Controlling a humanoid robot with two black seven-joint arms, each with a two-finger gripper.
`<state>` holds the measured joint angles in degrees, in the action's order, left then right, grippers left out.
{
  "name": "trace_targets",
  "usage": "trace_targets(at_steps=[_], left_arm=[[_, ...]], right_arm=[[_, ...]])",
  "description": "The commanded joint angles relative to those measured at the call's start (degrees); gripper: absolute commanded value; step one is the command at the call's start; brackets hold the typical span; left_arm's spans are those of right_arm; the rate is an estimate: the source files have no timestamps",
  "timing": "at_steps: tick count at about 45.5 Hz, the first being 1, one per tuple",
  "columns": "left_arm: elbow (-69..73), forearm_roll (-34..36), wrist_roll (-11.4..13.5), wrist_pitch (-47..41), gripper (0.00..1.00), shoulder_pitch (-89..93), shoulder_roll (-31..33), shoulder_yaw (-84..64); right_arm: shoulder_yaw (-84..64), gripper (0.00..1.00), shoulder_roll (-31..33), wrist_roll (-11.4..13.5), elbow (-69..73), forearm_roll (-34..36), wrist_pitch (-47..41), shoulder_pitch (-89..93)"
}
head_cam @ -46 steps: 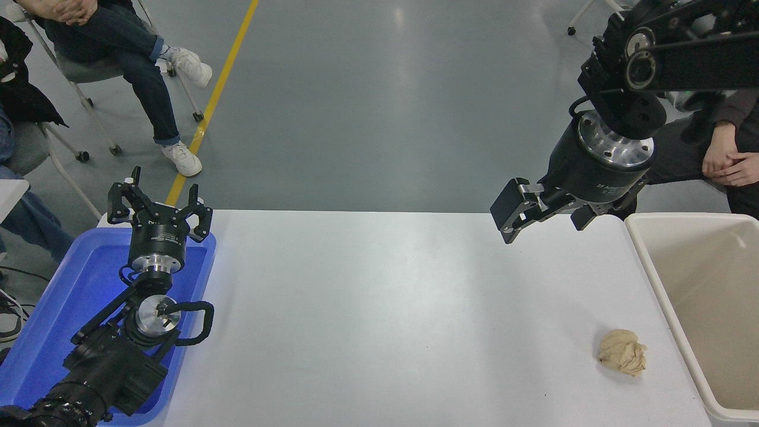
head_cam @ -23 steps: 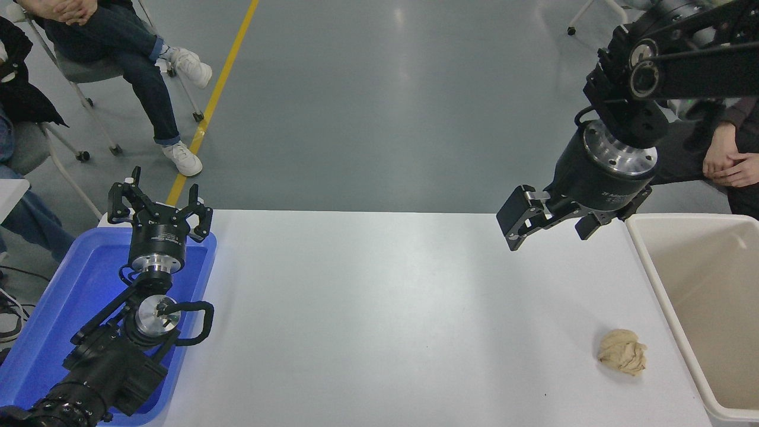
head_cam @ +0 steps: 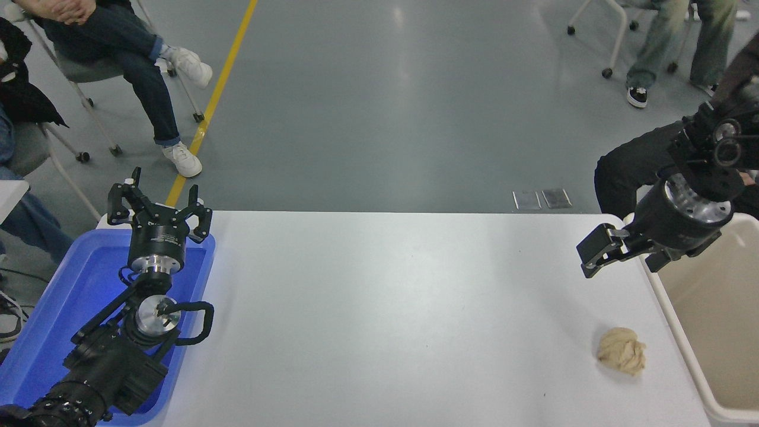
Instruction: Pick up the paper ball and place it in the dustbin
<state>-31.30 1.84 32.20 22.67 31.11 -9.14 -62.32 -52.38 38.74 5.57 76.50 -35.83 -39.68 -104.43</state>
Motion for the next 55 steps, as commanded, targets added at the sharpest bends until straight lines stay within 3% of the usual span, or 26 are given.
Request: trace_targets(at_steps=[1,18,33,43,46,50,53,55], left_arm=[[0.0,0.0,0.0,0.0,0.99,0.0,0.0,0.0],[0.0,0.0,0.0,0.0,0.99,0.0,0.0,0.0],[-0.1,0.0,0.0,0.0,0.99,0.0,0.0,0.0],[0.0,0.0,0.1,0.0,0.99,0.0,0.0,0.0],[-0.1,0.0,0.0,0.0,0.99,0.0,0.0,0.0],[0.0,0.0,0.1,0.0,0.99,0.0,0.0,0.0],[0.0,0.0,0.0,0.0,0.99,0.0,0.0,0.0],[0.0,0.0,0.0,0.0,0.99,0.0,0.0,0.0]], right_arm=[[12.5,1.00,4.4,-0.1,-8.6,-11.3,3.3,19.5],[27.7,1.00,1.7,-0.2,-20.3,-20.9,8.9,42.3],[30.9,1.00,-3.0,-0.2,-28.3,-21.0,17.1,50.0],[32.5,0.96,-3.9,-0.5,-30.2,-20.9,17.6,51.7],[33.6,0.84,-3.9,-0.6,-30.2,-20.9,17.6,52.4],[34.2,0.53,-3.9,-1.0,-30.1,-20.9,17.5,52.7],[34.3,0.43,-3.9,-1.1,-30.2,-20.9,17.5,52.7],[34.3,0.27,-3.9,-1.3,-30.0,-20.9,17.4,52.6]])
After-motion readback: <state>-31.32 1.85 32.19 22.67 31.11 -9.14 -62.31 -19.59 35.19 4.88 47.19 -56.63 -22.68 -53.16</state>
